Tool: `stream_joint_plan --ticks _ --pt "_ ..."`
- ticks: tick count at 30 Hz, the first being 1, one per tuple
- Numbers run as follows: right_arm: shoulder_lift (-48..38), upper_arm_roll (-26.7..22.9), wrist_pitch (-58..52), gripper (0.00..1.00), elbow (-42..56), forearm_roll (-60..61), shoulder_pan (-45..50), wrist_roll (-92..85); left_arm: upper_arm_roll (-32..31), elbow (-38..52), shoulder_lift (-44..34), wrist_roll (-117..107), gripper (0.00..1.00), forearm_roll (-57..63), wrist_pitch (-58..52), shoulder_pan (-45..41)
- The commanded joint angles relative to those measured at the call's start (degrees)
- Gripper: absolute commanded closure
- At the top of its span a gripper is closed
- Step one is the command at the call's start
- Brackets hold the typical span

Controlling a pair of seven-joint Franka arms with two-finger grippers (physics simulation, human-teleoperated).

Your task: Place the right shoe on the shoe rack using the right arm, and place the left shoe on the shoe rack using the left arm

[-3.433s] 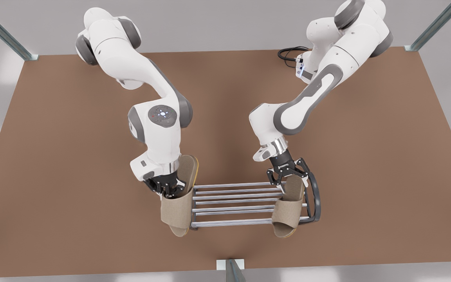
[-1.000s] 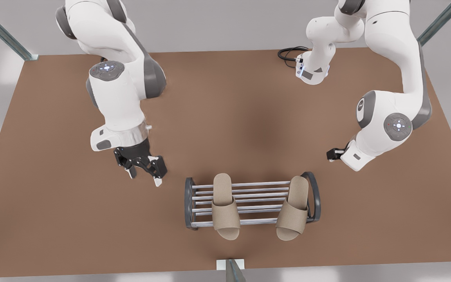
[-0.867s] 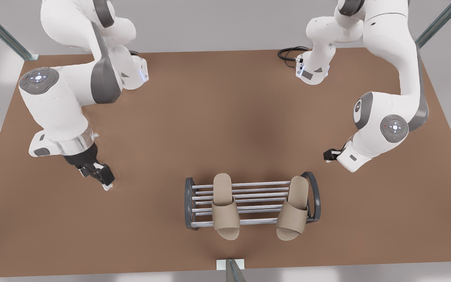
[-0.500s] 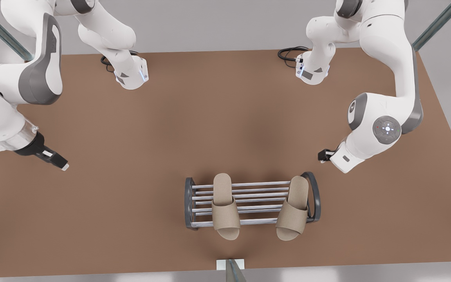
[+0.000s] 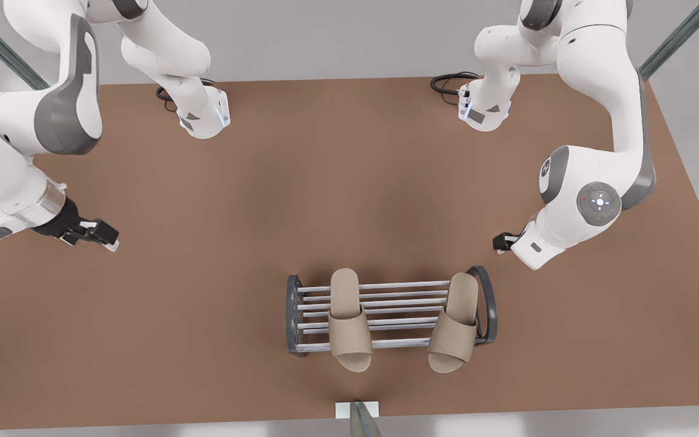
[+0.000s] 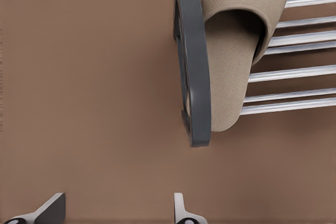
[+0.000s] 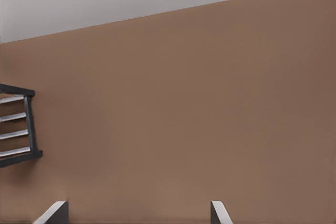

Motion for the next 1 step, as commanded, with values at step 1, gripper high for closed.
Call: stream_joint_plan --ticks 1 --pt "-0.12 0.59 -0.72 0.0 0.03 -0.02 0.05 -10.46 -0.02 0.03 -0.07 -0.15 0.0 0.06 -0.14 -0.14"
